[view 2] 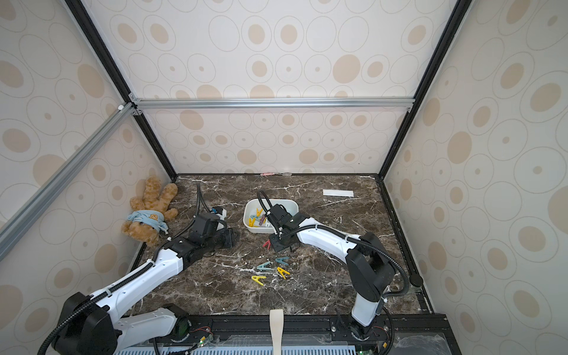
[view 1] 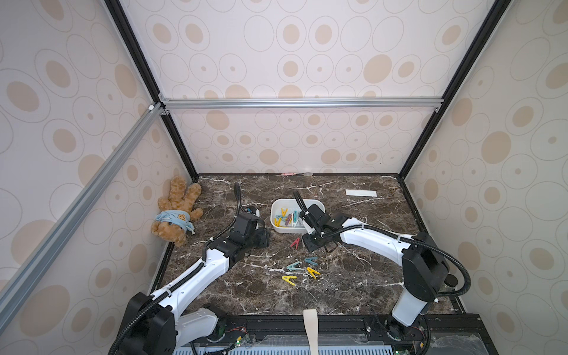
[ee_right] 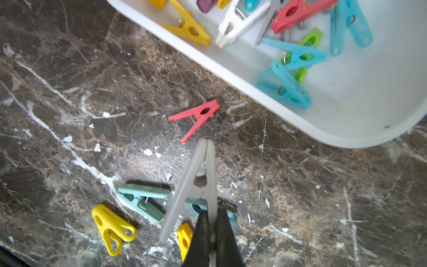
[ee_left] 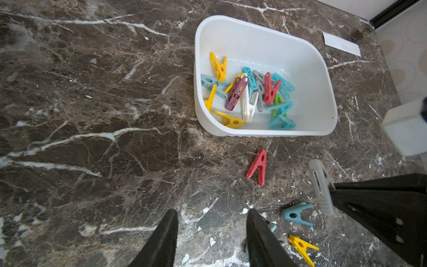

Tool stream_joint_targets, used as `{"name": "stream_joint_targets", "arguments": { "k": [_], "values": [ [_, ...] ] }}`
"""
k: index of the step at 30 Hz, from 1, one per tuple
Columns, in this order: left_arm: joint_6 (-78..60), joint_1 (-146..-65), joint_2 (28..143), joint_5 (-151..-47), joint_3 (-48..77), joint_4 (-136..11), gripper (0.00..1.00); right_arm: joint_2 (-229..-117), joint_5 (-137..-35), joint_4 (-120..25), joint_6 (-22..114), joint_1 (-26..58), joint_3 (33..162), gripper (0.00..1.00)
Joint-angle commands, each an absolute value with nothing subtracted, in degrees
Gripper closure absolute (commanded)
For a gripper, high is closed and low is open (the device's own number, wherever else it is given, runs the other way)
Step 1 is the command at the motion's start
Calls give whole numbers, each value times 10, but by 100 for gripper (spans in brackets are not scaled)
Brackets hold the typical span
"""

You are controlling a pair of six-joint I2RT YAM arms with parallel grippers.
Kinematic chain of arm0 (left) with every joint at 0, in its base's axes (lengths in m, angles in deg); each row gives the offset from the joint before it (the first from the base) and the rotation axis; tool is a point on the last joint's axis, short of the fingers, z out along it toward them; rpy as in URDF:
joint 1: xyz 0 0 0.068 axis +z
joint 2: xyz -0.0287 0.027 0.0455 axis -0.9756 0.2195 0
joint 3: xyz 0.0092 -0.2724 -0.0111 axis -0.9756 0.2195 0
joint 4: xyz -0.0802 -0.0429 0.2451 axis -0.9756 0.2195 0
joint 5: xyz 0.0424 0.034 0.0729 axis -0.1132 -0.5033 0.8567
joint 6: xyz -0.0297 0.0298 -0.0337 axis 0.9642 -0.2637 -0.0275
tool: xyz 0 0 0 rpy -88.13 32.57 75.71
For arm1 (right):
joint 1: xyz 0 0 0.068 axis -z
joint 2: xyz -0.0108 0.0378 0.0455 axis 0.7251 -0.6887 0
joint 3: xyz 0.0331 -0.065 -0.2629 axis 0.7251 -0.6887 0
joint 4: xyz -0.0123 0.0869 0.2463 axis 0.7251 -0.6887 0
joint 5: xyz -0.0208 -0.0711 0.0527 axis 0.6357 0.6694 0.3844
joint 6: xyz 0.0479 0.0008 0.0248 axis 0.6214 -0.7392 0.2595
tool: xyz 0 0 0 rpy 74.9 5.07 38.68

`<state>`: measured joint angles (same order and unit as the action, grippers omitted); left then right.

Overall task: Put the clothespins into the storage box
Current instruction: Pick up the clothespin from the center of the board, then place the clothespin in the storage box.

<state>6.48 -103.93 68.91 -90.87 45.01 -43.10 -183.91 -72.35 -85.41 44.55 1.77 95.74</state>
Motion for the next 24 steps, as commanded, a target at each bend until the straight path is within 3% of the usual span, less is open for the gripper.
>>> {"name": "stream_joint_targets", "arguments": {
  "k": [1,13,24],
  "values": [
    [78,-1035,675,-907,448,-418,52,-1833,-733,-868,422,33,994,99],
    [83,-1036,687,-915,449,-407,52,-1939,-748,-855,392,143,1120,99],
    [84,-1035,740,-937,433,-428,53,-2019,-748,-856,360,173,1164,98]
  ]
}}
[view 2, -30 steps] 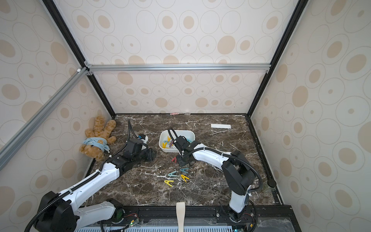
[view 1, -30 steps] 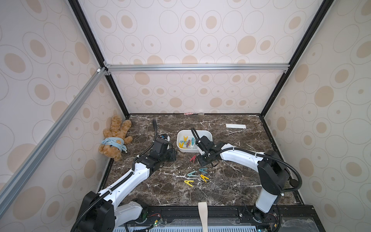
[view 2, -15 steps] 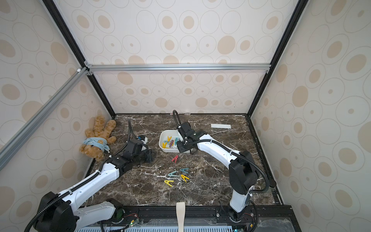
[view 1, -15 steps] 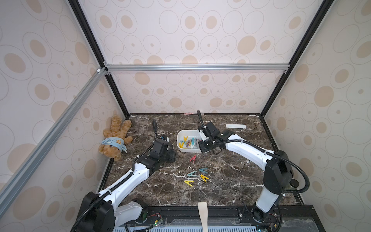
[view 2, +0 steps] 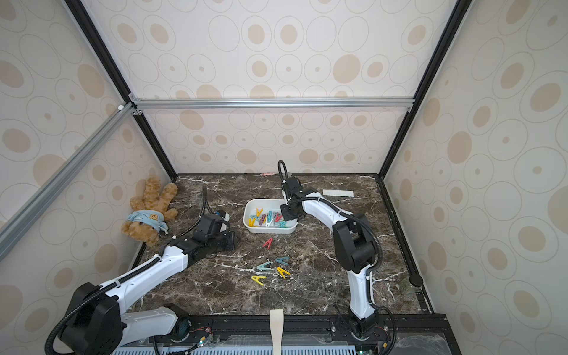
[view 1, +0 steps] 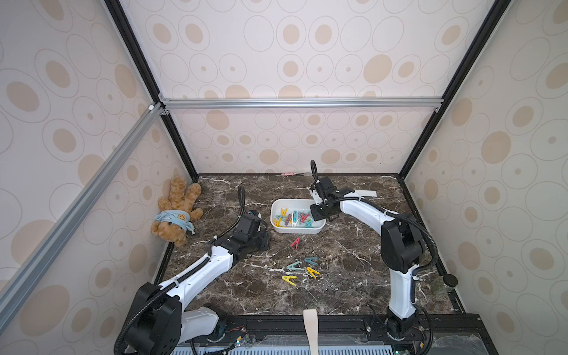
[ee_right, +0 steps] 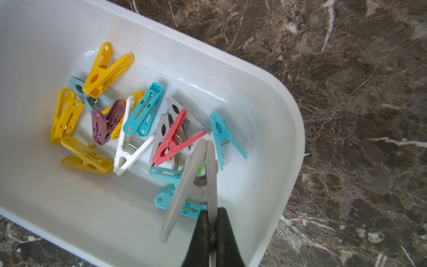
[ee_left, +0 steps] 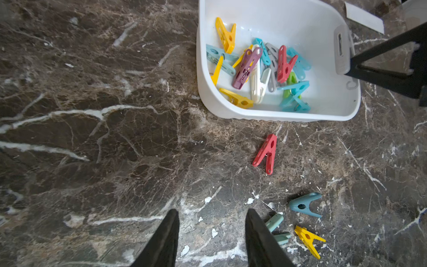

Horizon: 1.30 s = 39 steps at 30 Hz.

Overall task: Put the clothespins into the storage box
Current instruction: Place the clothespin in the storage box.

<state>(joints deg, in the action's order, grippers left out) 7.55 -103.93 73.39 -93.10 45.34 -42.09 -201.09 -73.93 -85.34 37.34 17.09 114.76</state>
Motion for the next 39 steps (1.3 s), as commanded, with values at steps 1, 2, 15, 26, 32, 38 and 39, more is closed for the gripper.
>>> {"name": "stream_joint_targets", "arguments": {
  "k": [1,2,15,26,32,38,39],
  "values": [
    [86,-1035,742,-939,433,-430,53,-2022,-749,-853,360,173,1165,98],
    [87,-1036,744,-941,433,-432,53,-2027,-750,-851,360,173,1165,98],
    [77,-1035,763,-951,421,-426,47,-2026,-757,-849,361,174,1158,84],
    [49,-1037,795,-952,385,-392,50,-1947,-751,-878,352,173,1143,77],
    [24,-1057,805,-920,365,-375,54,-1860,-781,-869,365,167,1076,76],
    [25,-1082,806,-908,383,-394,54,-1743,-777,-844,391,149,944,75],
    [23,-1091,816,-904,378,-392,54,-1721,-779,-829,401,147,913,75]
  ]
}}
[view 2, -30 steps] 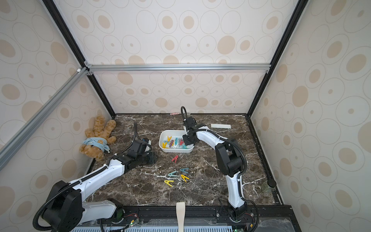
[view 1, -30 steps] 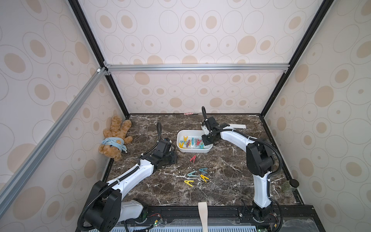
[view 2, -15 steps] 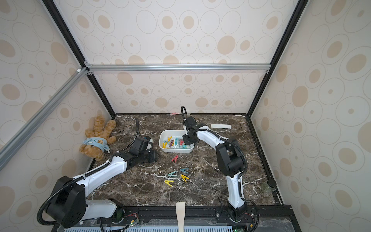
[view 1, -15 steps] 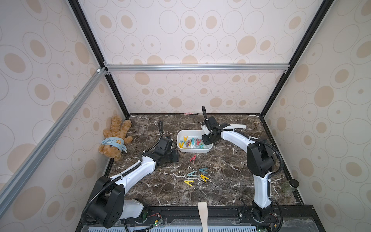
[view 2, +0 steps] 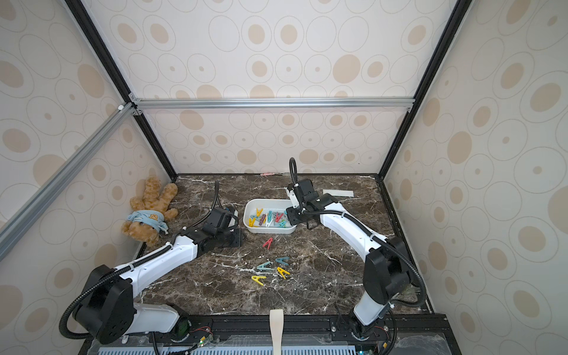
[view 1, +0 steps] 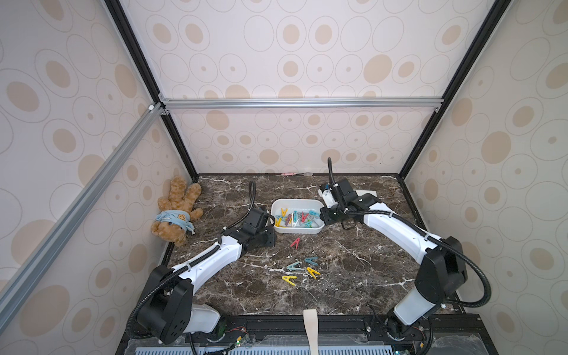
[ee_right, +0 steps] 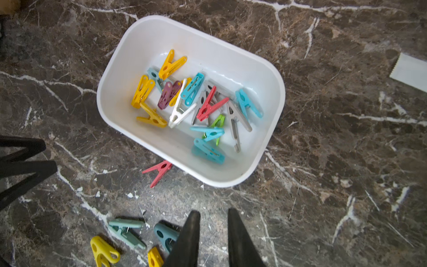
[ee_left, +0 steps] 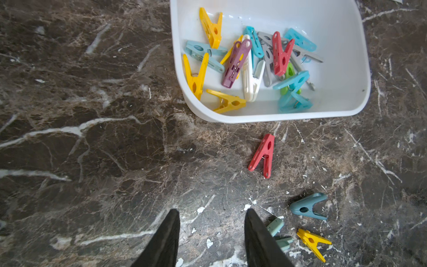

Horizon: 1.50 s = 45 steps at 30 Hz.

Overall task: Put the clothespins into the storage box
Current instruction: Place the clothespin in the storage box, then pick up the clothespin from the center of the board.

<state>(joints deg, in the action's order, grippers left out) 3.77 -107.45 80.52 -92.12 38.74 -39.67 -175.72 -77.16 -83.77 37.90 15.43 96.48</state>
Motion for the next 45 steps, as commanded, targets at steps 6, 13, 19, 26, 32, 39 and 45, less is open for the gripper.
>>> {"name": "stream_joint_targets", "arguments": {
  "k": [6,13,19,26,32,39,45],
  "values": [
    [37,-1150,862,-894,345,-405,54,-1633,-784,-779,454,141,783,74],
    [55,-1201,954,-878,291,-426,58,-1617,-784,-768,464,140,752,73],
    [58,-1214,1025,-854,237,-412,64,-1623,-796,-745,468,140,747,73],
    [60,-1214,1076,-847,203,-403,72,-1628,-802,-723,470,140,742,73],
    [69,-1214,1085,-849,201,-401,74,-1625,-787,-719,465,141,733,74],
    [74,-1215,1095,-854,205,-399,76,-1625,-786,-710,466,141,724,73],
    [72,-1215,1111,-854,199,-397,77,-1627,-791,-708,466,141,727,73]
  ]
}}
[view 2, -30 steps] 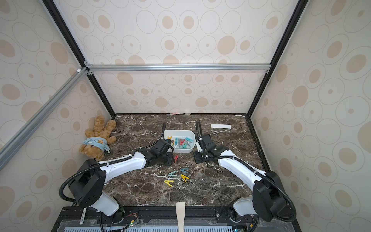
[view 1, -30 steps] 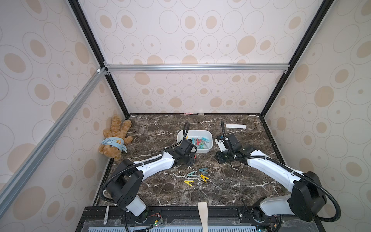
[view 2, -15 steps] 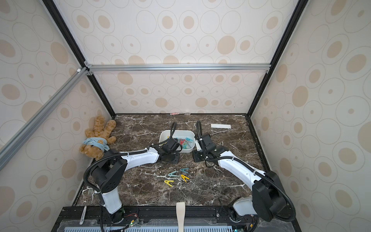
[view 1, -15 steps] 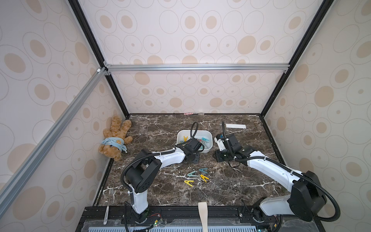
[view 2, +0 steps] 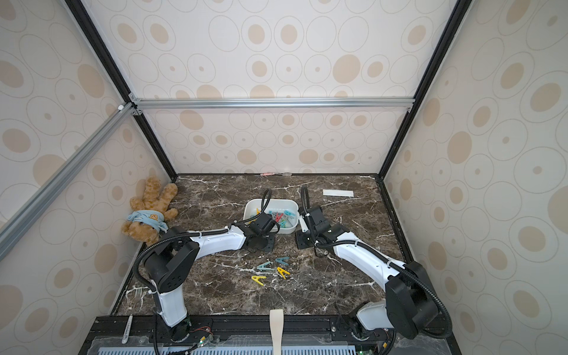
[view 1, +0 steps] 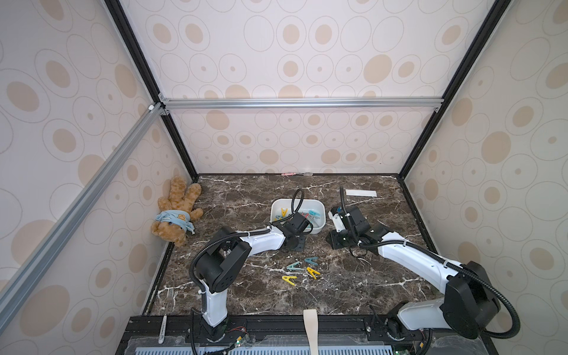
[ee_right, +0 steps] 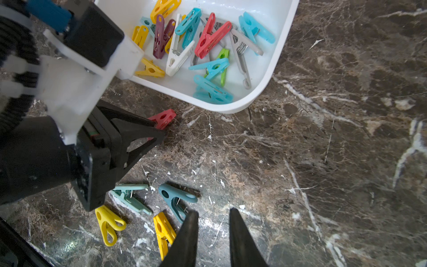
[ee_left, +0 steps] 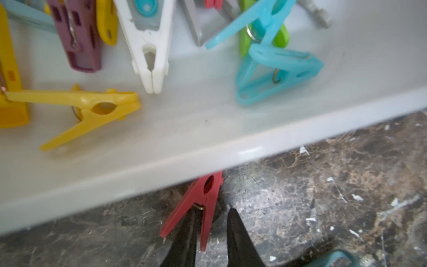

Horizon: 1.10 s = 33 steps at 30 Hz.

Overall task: Put the clothespins into the storage box
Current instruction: Pick up the clothespin from the center of the board, then place the clothespin in the storage box.

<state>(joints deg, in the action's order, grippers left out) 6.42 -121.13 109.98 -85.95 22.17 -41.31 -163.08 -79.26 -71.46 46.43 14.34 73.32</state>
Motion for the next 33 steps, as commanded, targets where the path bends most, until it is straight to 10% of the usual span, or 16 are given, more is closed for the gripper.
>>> {"name": "stream_joint_targets", "arguments": {
  "k": [1,16,33],
  "values": [
    [72,-1215,1113,-854,199,-397,77,-1626,-791,-709,466,141,727,74],
    [69,-1216,1099,-859,208,-387,100,-1623,-793,-715,465,141,740,74],
    [66,-1180,871,-960,342,-405,100,-1644,-799,-757,482,141,775,74]
  ]
}}
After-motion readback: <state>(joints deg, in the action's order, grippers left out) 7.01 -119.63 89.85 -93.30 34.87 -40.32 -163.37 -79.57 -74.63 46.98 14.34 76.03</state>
